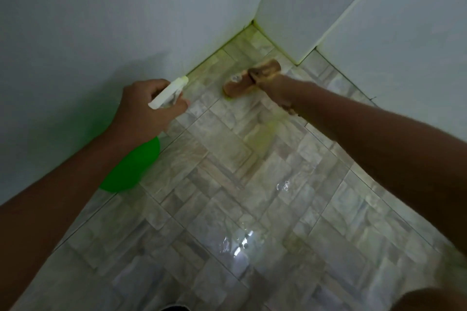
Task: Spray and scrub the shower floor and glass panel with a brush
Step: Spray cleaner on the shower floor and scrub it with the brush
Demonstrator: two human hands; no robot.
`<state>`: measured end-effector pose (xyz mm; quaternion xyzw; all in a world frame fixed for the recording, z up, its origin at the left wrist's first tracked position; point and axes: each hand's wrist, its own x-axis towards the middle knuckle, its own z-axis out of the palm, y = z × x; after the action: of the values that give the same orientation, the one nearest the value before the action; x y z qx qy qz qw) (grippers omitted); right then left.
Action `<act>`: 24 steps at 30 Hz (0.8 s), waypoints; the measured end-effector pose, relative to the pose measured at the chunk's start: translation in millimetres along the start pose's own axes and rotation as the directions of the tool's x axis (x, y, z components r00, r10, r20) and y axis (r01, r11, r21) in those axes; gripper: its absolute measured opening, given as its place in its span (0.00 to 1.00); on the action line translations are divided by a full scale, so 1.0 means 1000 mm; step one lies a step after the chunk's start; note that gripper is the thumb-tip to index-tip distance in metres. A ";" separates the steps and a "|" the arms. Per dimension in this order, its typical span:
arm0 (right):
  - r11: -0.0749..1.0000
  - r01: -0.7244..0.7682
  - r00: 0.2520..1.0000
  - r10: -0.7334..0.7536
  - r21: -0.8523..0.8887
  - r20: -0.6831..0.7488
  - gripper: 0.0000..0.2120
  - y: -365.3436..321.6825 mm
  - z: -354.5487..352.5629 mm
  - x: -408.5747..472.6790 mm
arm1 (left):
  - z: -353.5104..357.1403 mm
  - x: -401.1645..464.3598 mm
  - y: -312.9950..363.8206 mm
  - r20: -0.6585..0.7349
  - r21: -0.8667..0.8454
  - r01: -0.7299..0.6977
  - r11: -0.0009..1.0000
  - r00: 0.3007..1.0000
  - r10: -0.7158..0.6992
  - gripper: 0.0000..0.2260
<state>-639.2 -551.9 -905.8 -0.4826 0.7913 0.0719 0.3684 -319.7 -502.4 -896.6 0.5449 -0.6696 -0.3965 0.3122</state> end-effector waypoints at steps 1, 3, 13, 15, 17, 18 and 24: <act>0.999 -0.025 1.000 0.025 0.019 -0.004 0.28 -0.015 -0.005 0.018 | 0.000 0.000 0.000 0.008 -0.003 0.000 1.000 1.000 0.000 0.22; 0.995 -0.056 0.998 0.056 0.078 0.005 0.22 -0.032 -0.013 0.046 | 0.002 0.002 0.002 0.038 0.002 0.003 1.000 0.999 -0.003 0.23; 1.000 -0.008 0.998 0.009 -0.012 0.068 0.18 0.072 0.050 -0.099 | 0.018 0.005 0.016 0.144 0.042 0.066 0.997 0.987 -0.071 0.11; 0.993 -0.096 0.991 0.102 -0.074 0.082 0.23 0.104 0.054 -0.131 | 0.025 0.006 0.022 0.175 0.057 0.055 0.997 0.983 -0.064 0.10; 0.987 -0.144 0.987 0.148 -0.070 0.058 0.26 0.115 0.051 -0.131 | 0.032 0.004 0.030 0.204 0.058 0.027 0.998 0.978 -0.038 0.11; 0.991 -0.125 0.991 0.127 -0.046 0.053 0.28 0.115 0.048 -0.122 | 0.036 0.004 0.034 0.212 0.049 0.017 0.999 0.977 -0.027 0.11; 0.937 -0.184 0.974 0.215 0.298 -0.074 0.24 0.095 0.024 -0.071 | 0.062 -0.001 0.042 0.340 0.058 0.029 0.998 0.939 -0.047 0.10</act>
<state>-685.6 -440.7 -899.7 -0.3437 0.8566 -0.0333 0.3834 -392.6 -485.9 -890.5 0.4886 -0.7132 -0.4732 0.1694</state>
